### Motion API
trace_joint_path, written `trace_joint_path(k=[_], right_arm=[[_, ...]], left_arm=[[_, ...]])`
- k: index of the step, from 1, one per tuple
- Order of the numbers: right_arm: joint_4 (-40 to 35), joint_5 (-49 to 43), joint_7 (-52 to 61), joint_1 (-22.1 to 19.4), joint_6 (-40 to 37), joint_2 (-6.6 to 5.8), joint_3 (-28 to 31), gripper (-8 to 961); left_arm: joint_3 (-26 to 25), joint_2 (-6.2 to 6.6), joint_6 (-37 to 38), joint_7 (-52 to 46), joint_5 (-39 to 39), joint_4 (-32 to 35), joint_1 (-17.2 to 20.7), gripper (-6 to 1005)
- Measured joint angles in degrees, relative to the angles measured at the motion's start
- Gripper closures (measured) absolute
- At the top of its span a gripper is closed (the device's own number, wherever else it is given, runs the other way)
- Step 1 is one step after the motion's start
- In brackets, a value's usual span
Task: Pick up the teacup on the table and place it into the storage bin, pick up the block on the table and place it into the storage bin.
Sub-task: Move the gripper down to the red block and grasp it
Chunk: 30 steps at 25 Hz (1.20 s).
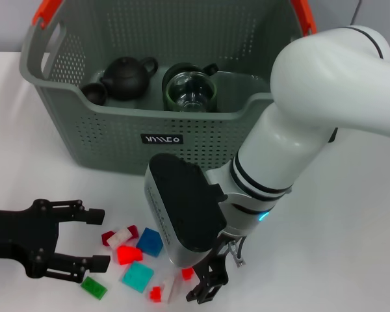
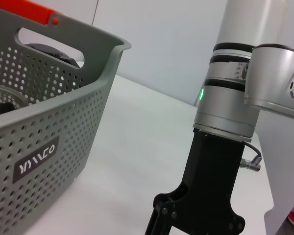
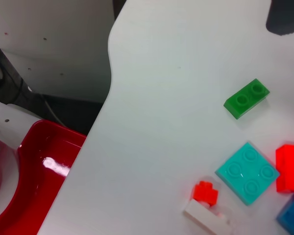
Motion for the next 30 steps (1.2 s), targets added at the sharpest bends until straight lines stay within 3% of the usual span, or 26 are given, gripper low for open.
trace_joint_path(k=[6,17,28,30], right_arm=[[0.1,0.0,0.0,-0.2,0.9,0.00,-0.2,212],[0.4,0.5,0.1,-0.8,2.5,0.00,-1.5,423],[0.5,0.5,0.1,-1.1,3.1,0.00,-1.6,436],[0.5,0.4,0.2,-1.2,3.2,0.00,-1.6,511]], left_arm=[[0.0,0.00,-0.2,0.1,0.0,0.4,-0.1,108],[0.0,0.00,-0.3,0.2,0.0,0.6,-0.1,109],[0.0,0.00,-0.8,0.2,0.0,0.7,-0.1,109],[0.0,0.00,-0.9,0.2,0.0,0.8,-0.1,108]])
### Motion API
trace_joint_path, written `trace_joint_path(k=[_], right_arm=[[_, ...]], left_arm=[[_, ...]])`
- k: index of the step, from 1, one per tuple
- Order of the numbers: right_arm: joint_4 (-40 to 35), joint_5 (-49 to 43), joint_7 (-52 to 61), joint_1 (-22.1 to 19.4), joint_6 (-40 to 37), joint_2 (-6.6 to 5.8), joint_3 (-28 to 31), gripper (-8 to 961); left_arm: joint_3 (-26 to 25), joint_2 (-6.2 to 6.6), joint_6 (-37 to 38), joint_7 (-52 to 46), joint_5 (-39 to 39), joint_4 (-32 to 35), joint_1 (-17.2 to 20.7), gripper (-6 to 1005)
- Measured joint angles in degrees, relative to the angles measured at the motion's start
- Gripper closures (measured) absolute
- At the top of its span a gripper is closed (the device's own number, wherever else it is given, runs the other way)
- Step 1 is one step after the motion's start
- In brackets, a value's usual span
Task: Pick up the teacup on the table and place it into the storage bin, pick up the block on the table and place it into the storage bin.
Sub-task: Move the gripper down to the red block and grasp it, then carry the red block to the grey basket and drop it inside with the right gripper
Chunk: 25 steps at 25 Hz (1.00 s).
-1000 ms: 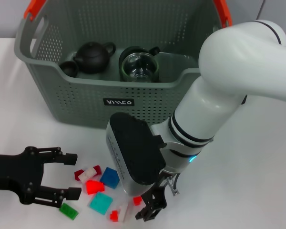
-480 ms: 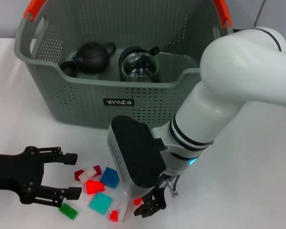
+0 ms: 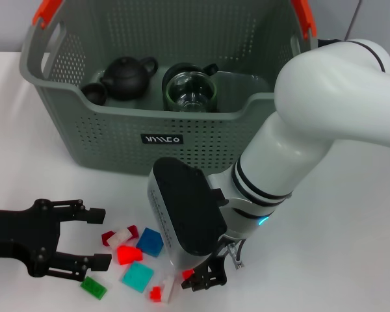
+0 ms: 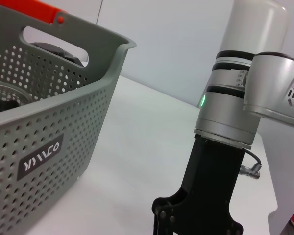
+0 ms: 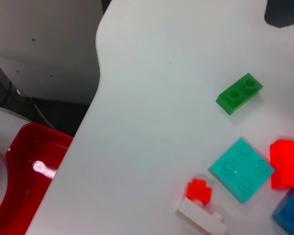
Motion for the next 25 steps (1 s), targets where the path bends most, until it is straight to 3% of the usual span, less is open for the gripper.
trace_joint_path(k=[12,20,25], right_arm=[[0.3,-0.4,2.5,0.2,0.3,-0.14,0.1,749],[-1.7,-0.3,4.1,-0.6,-1.1,-0.90,1.3,733],[-6.5,-1.3,4.6,-2.4,-7.0,-1.41,7.8,723]], left_arm=[[0.0,0.00,0.0,0.0,0.0,0.0,0.0,108],[0.0,0.22,0.5,0.0,0.0,0.0,0.2,108],[0.0,0.43,1.1,-0.1,0.0,0.0,0.6,108]])
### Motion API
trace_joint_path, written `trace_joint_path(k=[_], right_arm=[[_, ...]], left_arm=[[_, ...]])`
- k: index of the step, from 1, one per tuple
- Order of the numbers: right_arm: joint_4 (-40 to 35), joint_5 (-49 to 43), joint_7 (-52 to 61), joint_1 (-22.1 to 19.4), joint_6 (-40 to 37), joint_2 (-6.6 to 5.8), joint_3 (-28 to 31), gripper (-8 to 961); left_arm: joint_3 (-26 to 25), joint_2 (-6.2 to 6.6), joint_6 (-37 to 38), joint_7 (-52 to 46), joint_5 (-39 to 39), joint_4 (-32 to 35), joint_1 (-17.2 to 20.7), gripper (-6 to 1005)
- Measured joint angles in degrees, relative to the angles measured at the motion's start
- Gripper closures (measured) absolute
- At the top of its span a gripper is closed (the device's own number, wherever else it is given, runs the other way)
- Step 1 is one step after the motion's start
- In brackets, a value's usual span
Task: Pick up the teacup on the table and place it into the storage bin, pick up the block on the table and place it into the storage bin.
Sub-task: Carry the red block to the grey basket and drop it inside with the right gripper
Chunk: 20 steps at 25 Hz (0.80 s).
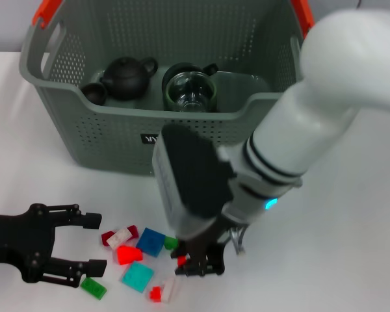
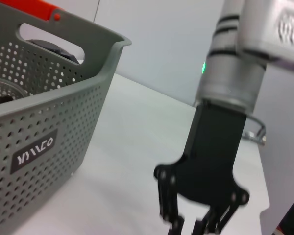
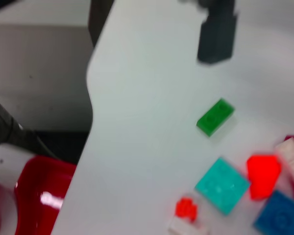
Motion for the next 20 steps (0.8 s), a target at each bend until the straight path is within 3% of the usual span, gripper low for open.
trace_joint_path(k=[10,16,20], right_arm=[[-13.4,-1.8,0.9,-0.7,-16.7,-0.08,29.6,703],[-12.8,-4.6,1.1,1.9,-13.7,-0.47,42.3,691],[-7.4,-9.2,1.6,3.6,-6.9,-0.49,45.8,683]], left_arm=[[0.0,0.11,0.6,0.5,0.0,0.0,0.8,108],[0.3,0.10,0.8,0.5,0.0,0.0,0.5,109],[0.4,0.08,0.9,0.5,0.0,-0.3,0.3,109]])
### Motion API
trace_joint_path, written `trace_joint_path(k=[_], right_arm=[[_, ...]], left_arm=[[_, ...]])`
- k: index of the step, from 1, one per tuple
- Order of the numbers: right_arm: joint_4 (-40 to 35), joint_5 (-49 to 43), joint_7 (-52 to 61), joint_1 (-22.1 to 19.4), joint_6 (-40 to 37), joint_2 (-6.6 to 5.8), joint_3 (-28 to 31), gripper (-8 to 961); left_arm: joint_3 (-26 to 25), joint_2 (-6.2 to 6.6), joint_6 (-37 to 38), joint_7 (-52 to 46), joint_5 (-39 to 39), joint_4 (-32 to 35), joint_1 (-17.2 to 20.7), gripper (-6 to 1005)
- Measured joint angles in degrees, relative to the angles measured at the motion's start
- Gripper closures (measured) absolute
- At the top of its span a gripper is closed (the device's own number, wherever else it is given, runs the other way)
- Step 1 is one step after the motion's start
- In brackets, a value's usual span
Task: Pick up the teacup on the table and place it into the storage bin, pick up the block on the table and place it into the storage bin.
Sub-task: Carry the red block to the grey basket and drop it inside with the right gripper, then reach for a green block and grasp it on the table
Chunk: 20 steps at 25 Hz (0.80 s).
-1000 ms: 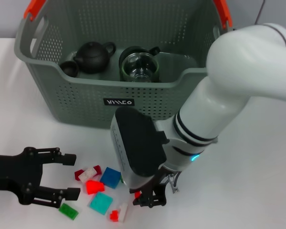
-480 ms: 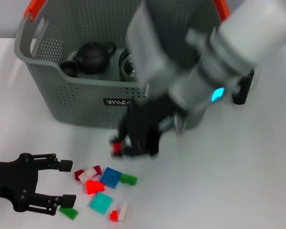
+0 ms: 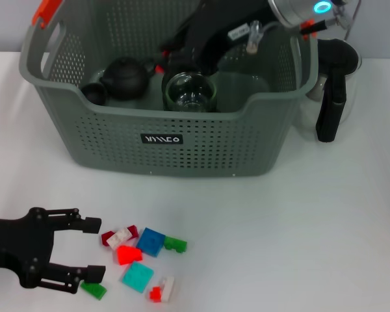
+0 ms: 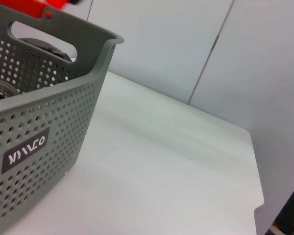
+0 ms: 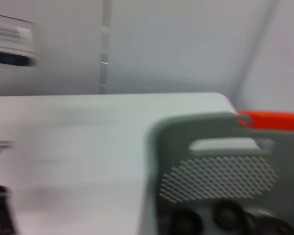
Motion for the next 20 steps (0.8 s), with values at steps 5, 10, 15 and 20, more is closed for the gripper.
trace_joint_path(k=[5,10,15,20], right_arm=[[8.7,-2.6,1.0,1.7,9.1,-0.75,0.5,673],[12.0,-3.4,2.5,2.3,12.3,-0.92,0.5,663],[12.8,-3.5,2.6,2.2,13.5,-0.93,0.4,653],[12.9,-3.6,2.3,1.8,15.8,-0.81,0.3,508]], left_arm=[[0.2,0.00,-0.1,0.0,0.0,0.1,-0.5,109],[0.3,0.03,-0.3,0.1,0.0,0.2,-0.7,109],[0.4,0.09,-0.5,0.3,0.0,0.2,-0.9,109],[0.4,0.11,-0.5,0.7,0.0,0.3,-1.0,109]])
